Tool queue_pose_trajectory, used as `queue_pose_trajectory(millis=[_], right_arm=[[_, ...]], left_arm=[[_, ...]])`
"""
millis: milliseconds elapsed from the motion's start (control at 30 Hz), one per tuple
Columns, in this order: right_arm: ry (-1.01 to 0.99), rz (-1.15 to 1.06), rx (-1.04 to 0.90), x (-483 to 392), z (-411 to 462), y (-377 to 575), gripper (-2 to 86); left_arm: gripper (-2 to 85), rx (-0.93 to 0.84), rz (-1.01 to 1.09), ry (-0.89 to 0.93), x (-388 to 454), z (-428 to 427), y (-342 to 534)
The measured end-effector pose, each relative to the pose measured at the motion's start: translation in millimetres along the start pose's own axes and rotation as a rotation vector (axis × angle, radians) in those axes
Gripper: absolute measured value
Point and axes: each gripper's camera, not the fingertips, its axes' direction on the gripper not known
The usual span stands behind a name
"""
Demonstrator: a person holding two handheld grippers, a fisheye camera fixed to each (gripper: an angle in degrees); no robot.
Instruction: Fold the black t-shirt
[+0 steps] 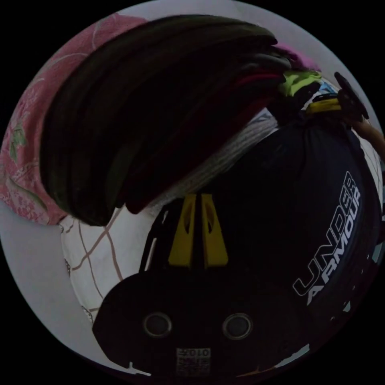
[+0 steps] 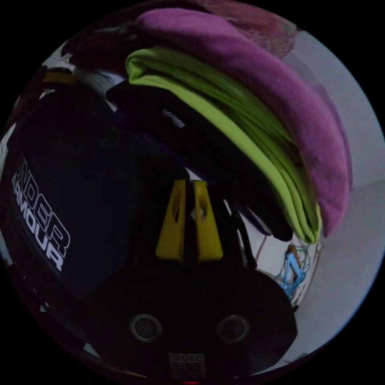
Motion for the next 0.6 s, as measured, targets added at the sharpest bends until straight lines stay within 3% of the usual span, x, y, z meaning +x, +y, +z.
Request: queue_pose_trajectory(millis=[167, 333, 600], right_arm=[[-0.005, 0.166, 0.115, -1.8, -22.5, 7.5, 2.4], [-0.027, 0.087, 0.19, -44.1, -35.5, -5.3, 1.5], [-0.085, -0.006, -0.042, -115.2, 11.3, -63.7, 1.1]], left_arm=[[2.9, 0.097, -0.046, -0.026, -0.6, -24.2, 26.4], [2.6, 0.12, -0.171, 0.064, -7.6, -47.7, 57.9], [2.5, 0.078, -0.337, 0.136, 21.1, -79.7, 148.6]])
